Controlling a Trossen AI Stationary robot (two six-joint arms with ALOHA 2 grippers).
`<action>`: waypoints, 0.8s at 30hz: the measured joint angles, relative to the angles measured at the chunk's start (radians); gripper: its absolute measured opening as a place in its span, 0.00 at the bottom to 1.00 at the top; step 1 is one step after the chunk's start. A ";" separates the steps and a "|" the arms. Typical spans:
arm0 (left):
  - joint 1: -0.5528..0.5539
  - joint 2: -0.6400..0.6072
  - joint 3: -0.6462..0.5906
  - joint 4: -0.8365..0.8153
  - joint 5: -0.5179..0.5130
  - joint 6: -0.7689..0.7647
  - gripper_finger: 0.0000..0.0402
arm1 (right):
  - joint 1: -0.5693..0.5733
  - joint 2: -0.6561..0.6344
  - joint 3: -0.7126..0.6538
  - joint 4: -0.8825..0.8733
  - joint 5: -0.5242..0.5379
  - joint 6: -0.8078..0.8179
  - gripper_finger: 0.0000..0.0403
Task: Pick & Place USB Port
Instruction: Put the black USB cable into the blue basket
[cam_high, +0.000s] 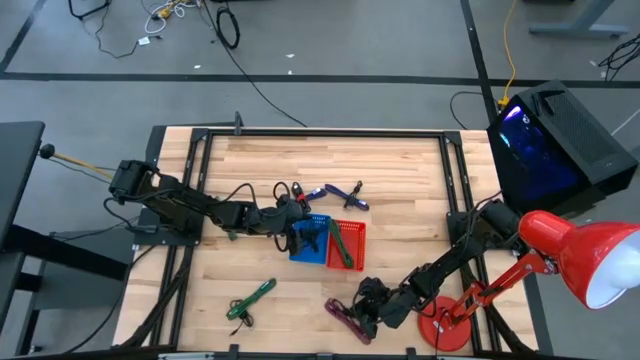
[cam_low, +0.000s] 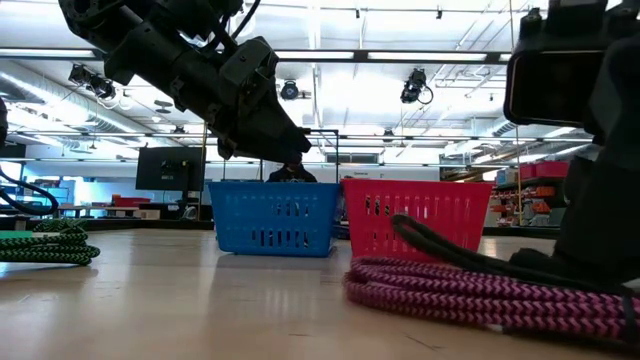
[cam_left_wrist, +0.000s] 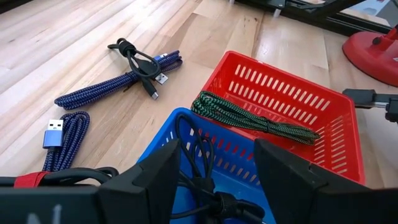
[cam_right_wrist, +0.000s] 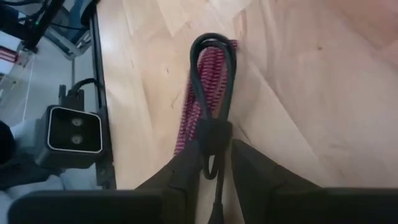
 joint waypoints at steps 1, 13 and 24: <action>0.000 0.000 0.000 0.000 0.000 0.000 0.52 | 0.000 0.001 -0.001 0.004 0.002 -0.007 0.23; 0.000 0.000 0.000 -0.001 0.000 -0.001 0.52 | -0.002 0.005 0.005 -0.006 -0.017 -0.062 0.17; 0.000 0.000 0.000 -0.001 0.000 -0.001 0.52 | -0.007 0.006 0.003 0.003 0.009 -0.092 0.00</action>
